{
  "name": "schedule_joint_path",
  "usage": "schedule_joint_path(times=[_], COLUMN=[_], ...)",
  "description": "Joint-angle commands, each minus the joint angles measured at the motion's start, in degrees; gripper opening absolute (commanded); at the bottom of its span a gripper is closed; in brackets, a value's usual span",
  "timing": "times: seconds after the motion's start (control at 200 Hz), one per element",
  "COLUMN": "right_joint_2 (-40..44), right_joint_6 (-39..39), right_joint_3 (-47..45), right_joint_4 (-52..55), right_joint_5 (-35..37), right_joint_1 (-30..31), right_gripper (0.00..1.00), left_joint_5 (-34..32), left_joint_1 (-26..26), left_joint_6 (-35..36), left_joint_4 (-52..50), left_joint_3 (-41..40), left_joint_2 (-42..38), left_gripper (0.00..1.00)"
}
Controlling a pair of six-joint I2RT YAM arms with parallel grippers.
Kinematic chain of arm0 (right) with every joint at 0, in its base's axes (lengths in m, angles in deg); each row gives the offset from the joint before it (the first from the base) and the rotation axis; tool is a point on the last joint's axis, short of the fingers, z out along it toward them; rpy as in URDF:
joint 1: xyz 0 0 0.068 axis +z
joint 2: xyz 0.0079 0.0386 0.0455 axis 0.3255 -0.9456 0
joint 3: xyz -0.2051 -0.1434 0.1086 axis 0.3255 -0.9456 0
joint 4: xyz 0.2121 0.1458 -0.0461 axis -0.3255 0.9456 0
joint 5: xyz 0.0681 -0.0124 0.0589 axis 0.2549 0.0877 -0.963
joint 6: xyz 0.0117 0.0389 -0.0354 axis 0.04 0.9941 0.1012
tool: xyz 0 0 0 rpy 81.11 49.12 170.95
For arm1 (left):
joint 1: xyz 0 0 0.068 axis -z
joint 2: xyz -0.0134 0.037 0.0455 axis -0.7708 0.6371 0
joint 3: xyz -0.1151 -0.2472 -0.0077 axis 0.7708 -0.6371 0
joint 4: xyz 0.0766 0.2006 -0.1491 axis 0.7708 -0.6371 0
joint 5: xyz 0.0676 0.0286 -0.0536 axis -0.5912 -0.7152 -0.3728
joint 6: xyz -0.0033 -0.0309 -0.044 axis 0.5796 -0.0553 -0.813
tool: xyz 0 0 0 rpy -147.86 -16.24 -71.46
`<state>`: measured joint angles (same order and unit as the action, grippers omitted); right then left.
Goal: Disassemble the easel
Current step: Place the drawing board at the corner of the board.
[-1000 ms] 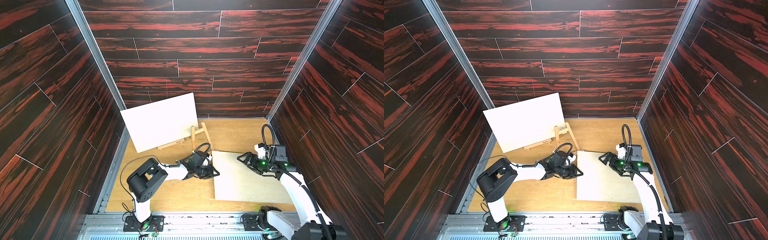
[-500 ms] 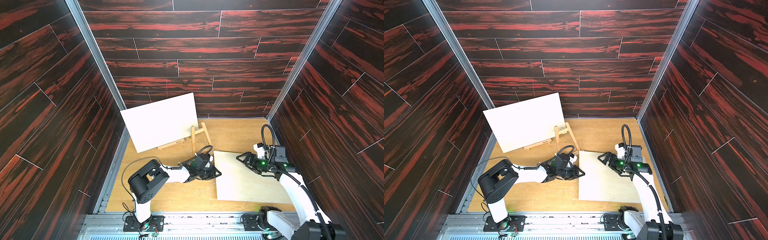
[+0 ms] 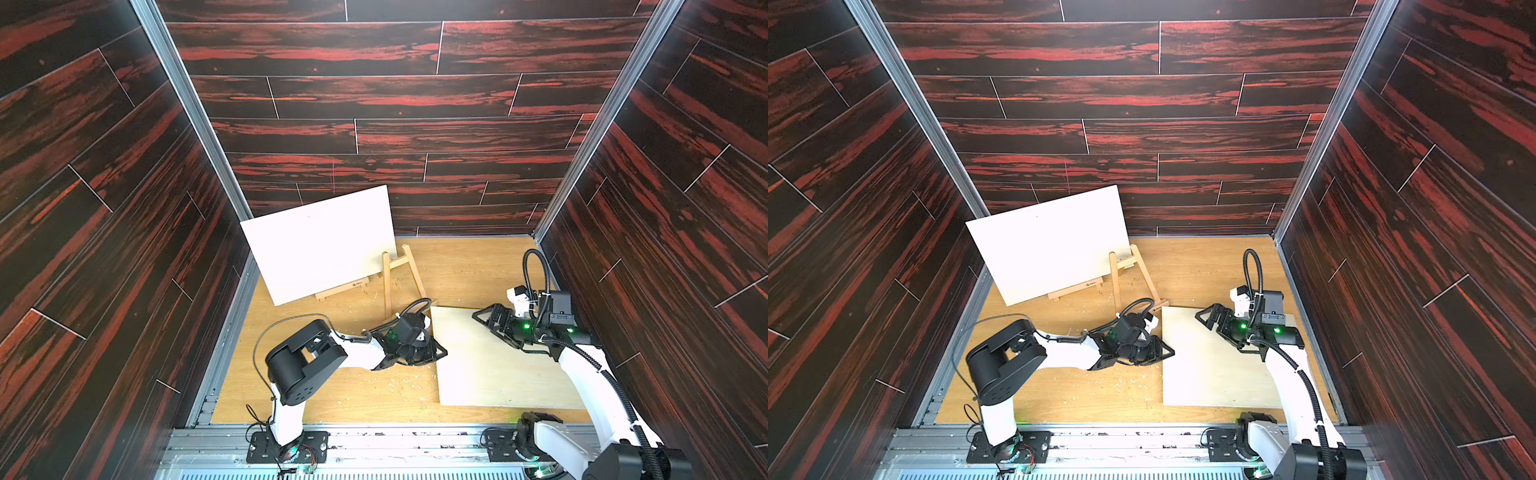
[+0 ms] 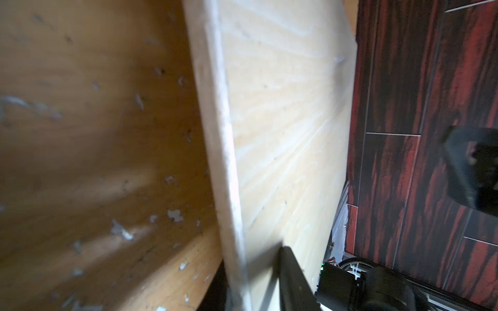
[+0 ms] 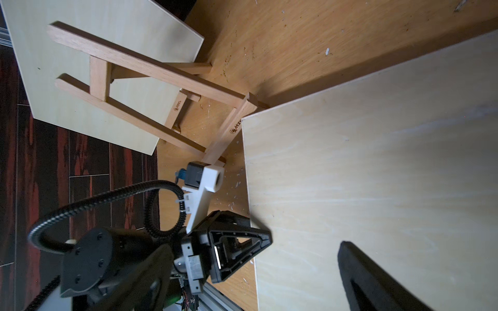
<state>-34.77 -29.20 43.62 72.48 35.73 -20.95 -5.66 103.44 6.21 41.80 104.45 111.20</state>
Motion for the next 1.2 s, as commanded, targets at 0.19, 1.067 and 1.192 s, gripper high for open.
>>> schedule_joint_path(times=[0.19, 1.067, 1.192], right_joint_2=[1.9, 4.0, 3.9], right_joint_6=[0.4, 2.2, 2.1], right_joint_3=[0.0, -0.3, -0.5], right_joint_4=[1.1, 0.5, 0.2], right_joint_5=[-0.3, -1.4, -1.6], right_joint_1=[-0.2, -0.1, -0.1], right_gripper=[0.99, 0.99, 0.99], left_joint_5=[-10.3, -11.8, -13.7], left_joint_1=[1.5, 3.4, 3.5], left_joint_6=[5.4, 5.5, 6.7], left_joint_4=[-7.0, -13.0, -15.5], left_joint_3=[-0.7, -1.7, -2.3], left_joint_2=[2.5, -2.3, -5.1], left_gripper=[0.00, 0.81, 0.99])
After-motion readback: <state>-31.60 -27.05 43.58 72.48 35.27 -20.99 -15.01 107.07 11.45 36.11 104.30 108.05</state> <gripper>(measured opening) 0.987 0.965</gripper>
